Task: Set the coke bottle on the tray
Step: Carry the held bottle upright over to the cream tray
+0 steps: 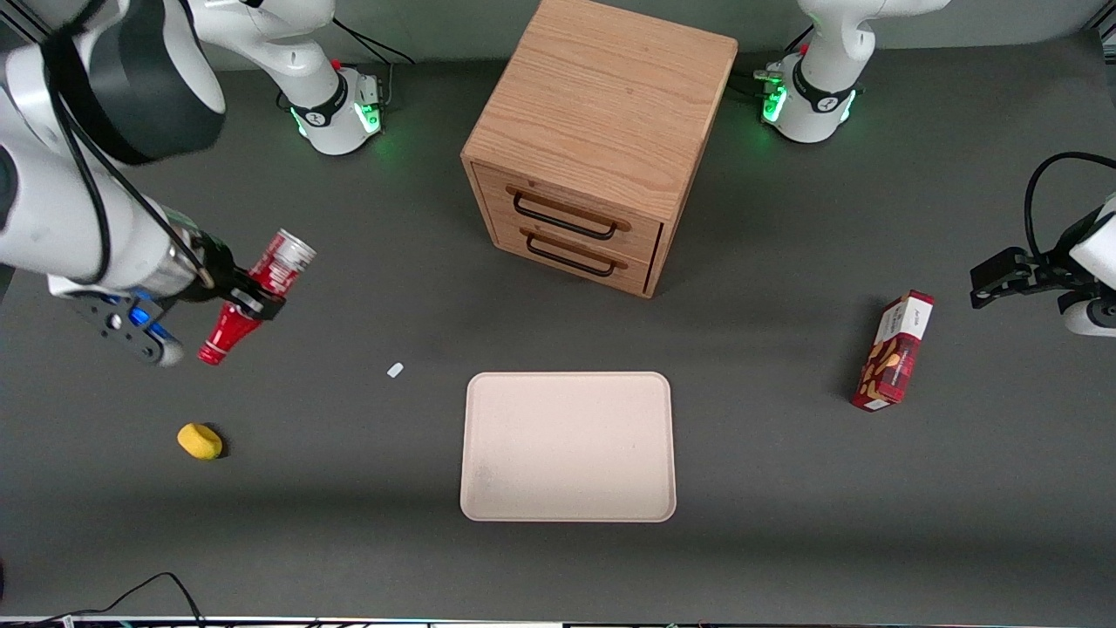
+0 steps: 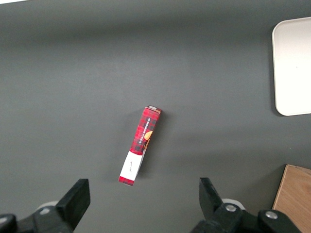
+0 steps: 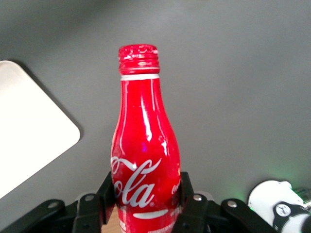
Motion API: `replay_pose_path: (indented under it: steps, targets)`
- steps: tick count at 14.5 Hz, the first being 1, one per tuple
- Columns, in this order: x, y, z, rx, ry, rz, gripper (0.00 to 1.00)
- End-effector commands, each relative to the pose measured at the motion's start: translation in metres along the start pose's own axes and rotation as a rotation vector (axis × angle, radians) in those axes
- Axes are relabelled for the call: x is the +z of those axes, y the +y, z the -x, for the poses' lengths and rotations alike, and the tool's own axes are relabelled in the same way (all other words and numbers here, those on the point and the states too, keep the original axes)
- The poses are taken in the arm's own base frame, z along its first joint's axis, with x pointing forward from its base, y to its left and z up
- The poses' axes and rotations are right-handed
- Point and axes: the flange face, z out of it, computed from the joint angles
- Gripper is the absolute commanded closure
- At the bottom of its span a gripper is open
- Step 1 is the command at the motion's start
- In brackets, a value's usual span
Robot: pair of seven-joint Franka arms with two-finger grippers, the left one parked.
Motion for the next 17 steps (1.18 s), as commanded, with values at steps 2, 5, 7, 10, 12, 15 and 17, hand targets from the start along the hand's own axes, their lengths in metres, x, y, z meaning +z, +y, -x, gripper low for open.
replay_pose_path:
  steps: [2,5,7,10,12,15,17]
  targets:
    - [0.043,-0.079,-0.017,-0.077,-0.024,-0.004,1.00]
    - [0.083,-0.130,-0.005,-0.261,0.014,-0.029,1.00]
    - [0.115,-0.157,-0.008,-0.346,0.046,-0.060,1.00]
    - [0.169,-0.189,-0.005,-0.490,0.053,-0.063,1.00]
    - [0.208,-0.208,-0.004,-0.535,0.071,-0.061,1.00]
    - [0.243,-0.227,-0.005,-0.614,0.109,-0.097,1.00]
    - [0.260,-0.239,-0.002,-0.631,0.132,-0.122,1.00]
